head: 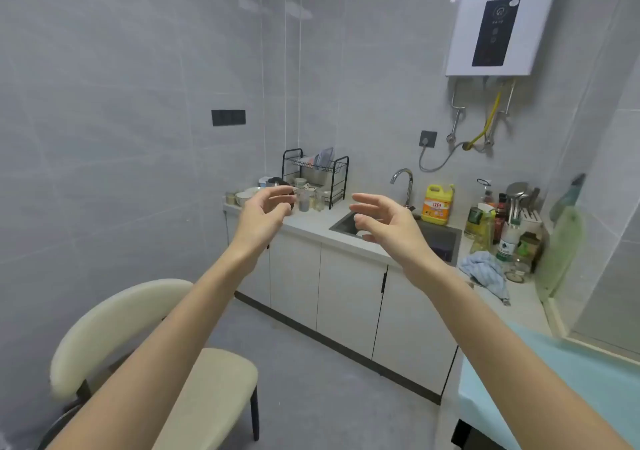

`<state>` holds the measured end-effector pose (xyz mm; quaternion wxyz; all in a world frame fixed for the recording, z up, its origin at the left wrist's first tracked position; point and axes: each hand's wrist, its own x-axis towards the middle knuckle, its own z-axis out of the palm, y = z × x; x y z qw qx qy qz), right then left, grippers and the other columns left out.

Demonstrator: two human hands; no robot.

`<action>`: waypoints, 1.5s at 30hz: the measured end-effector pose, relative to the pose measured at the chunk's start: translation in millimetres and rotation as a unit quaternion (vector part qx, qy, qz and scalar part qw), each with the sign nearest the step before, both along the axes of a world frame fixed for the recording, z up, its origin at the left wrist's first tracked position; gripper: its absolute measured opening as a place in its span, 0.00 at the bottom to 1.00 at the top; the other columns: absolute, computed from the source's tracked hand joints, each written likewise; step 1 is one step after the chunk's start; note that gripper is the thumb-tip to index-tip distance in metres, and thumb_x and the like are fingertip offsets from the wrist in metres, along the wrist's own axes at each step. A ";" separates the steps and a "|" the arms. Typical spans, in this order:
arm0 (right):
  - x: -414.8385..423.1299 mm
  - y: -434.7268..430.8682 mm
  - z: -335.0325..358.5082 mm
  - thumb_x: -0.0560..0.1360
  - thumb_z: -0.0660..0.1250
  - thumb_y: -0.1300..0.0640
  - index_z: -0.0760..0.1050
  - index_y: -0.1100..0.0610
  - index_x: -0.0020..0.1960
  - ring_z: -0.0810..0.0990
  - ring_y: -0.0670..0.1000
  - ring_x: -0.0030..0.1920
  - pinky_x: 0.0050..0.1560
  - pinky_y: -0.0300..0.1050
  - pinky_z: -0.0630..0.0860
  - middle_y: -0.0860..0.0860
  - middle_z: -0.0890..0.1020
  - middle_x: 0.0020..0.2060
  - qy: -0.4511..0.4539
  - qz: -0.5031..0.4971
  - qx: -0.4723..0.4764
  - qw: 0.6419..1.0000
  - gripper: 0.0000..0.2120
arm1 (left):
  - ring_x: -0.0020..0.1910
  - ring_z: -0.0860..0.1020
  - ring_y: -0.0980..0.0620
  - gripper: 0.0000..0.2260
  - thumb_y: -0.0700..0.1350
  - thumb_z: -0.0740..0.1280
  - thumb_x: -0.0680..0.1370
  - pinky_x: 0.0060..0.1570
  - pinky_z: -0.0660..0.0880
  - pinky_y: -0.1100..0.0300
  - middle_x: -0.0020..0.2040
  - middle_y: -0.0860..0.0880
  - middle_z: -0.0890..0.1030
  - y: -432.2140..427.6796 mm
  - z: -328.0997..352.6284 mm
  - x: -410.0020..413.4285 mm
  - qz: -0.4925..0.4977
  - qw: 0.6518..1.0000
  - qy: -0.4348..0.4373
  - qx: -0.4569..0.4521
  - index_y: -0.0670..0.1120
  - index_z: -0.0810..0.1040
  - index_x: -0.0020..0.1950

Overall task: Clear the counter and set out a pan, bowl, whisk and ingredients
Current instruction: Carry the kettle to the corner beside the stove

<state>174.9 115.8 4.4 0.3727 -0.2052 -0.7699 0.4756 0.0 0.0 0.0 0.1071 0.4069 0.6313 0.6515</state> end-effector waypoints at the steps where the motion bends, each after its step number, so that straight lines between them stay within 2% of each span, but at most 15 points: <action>1: -8.3 5.1 -2.1 0.77 0.65 0.61 0.75 0.47 0.61 0.80 0.50 0.55 0.54 0.47 0.79 0.46 0.81 0.56 -0.004 -0.004 0.005 1.000 0.15 | 0.55 0.79 0.52 0.13 0.36 0.61 0.78 0.54 0.74 0.61 0.53 0.52 0.82 5.5 -2.1 -7.0 0.001 1.000 -0.001 0.001 0.48 0.77 0.61; 10: -122.8 97.4 -36.4 0.77 0.65 0.60 0.74 0.47 0.62 0.80 0.49 0.55 0.56 0.48 0.78 0.46 0.81 0.56 -0.028 -0.010 -0.003 1.000 0.16 | 0.57 0.78 0.52 0.15 0.36 0.63 0.77 0.58 0.73 0.55 0.52 0.53 0.82 96.6 -39.0 -125.5 0.007 0.999 -0.004 -0.031 0.49 0.77 0.61; 16: -211.6 175.2 -52.5 0.78 0.65 0.59 0.72 0.48 0.65 0.79 0.49 0.56 0.57 0.50 0.78 0.47 0.79 0.60 -0.075 -0.010 -0.020 0.997 0.17 | 0.54 0.78 0.51 0.14 0.37 0.61 0.78 0.53 0.74 0.58 0.52 0.53 0.81 172.0 -52.4 -219.9 -0.006 0.998 -0.021 -0.060 0.50 0.75 0.60; 24: -313.0 276.7 -93.0 0.77 0.65 0.57 0.72 0.47 0.66 0.79 0.47 0.54 0.61 0.53 0.76 0.47 0.78 0.61 -0.120 -0.023 -0.037 0.992 0.18 | 0.49 0.78 0.56 0.14 0.40 0.61 0.80 0.46 0.73 0.64 0.56 0.50 0.80 269.6 -90.8 -329.7 -0.004 0.991 -0.044 -0.123 0.48 0.73 0.65; 27: -354.3 321.7 -108.7 0.78 0.65 0.57 0.71 0.48 0.67 0.78 0.48 0.53 0.59 0.50 0.77 0.47 0.77 0.62 -0.131 -0.020 -0.034 0.991 0.19 | 0.48 0.78 0.58 0.14 0.41 0.60 0.80 0.45 0.73 0.65 0.57 0.50 0.79 311.4 -113.9 -367.7 0.005 0.988 -0.051 -0.145 0.48 0.73 0.65; 31: -409.6 388.5 -130.2 0.78 0.64 0.57 0.69 0.49 0.69 0.77 0.45 0.47 0.46 0.35 0.74 0.46 0.76 0.62 -0.144 -0.002 -0.017 0.989 0.20 | 0.54 0.76 0.53 0.14 0.39 0.60 0.80 0.42 0.73 0.68 0.57 0.49 0.78 371.4 -144.2 -414.1 0.021 0.984 -0.058 -0.168 0.47 0.72 0.66; 33: -439.2 424.4 -137.2 0.78 0.64 0.58 0.67 0.49 0.70 0.78 0.45 0.47 0.43 0.32 0.73 0.46 0.76 0.61 -0.149 0.011 -0.016 0.989 0.21 | 0.58 0.76 0.52 0.15 0.40 0.60 0.80 0.47 0.73 0.64 0.59 0.49 0.77 403.7 -154.9 -441.3 0.032 0.981 -0.063 -0.178 0.47 0.71 0.67; 35: -467.7 458.3 -141.6 0.78 0.64 0.58 0.66 0.48 0.70 0.78 0.45 0.47 0.45 0.33 0.74 0.47 0.75 0.61 -0.153 0.028 -0.020 0.988 0.22 | 0.59 0.75 0.52 0.16 0.41 0.61 0.79 0.55 0.72 0.60 0.59 0.49 0.78 432.8 -162.4 -467.3 0.045 0.978 -0.073 -0.192 0.48 0.71 0.67; 39: -530.5 532.8 -147.2 0.77 0.64 0.58 0.64 0.48 0.71 0.78 0.49 0.50 0.52 0.41 0.75 0.49 0.74 0.63 -0.179 0.059 -0.007 0.982 0.24 | 0.58 0.76 0.52 0.19 0.40 0.62 0.78 0.56 0.72 0.58 0.60 0.49 0.78 490.7 -175.5 -519.1 0.078 0.968 -0.112 -0.208 0.50 0.70 0.69; 43: -588.0 582.9 -155.6 0.77 0.64 0.59 0.62 0.48 0.72 0.76 0.53 0.53 0.54 0.41 0.72 0.51 0.73 0.63 -0.196 0.074 0.001 0.978 0.25 | 0.62 0.74 0.50 0.23 0.40 0.64 0.77 0.65 0.70 0.49 0.62 0.48 0.76 526.6 -189.7 -566.8 0.100 0.957 -0.135 -0.236 0.52 0.66 0.71; 45: -617.5 602.8 -162.8 0.77 0.65 0.61 0.62 0.51 0.72 0.73 0.50 0.56 0.56 0.40 0.68 0.51 0.72 0.63 -0.192 0.084 -0.002 0.978 0.26 | 0.63 0.73 0.51 0.24 0.42 0.64 0.77 0.66 0.69 0.47 0.64 0.48 0.75 542.1 -196.4 -594.3 0.098 0.952 -0.143 -0.252 0.53 0.65 0.72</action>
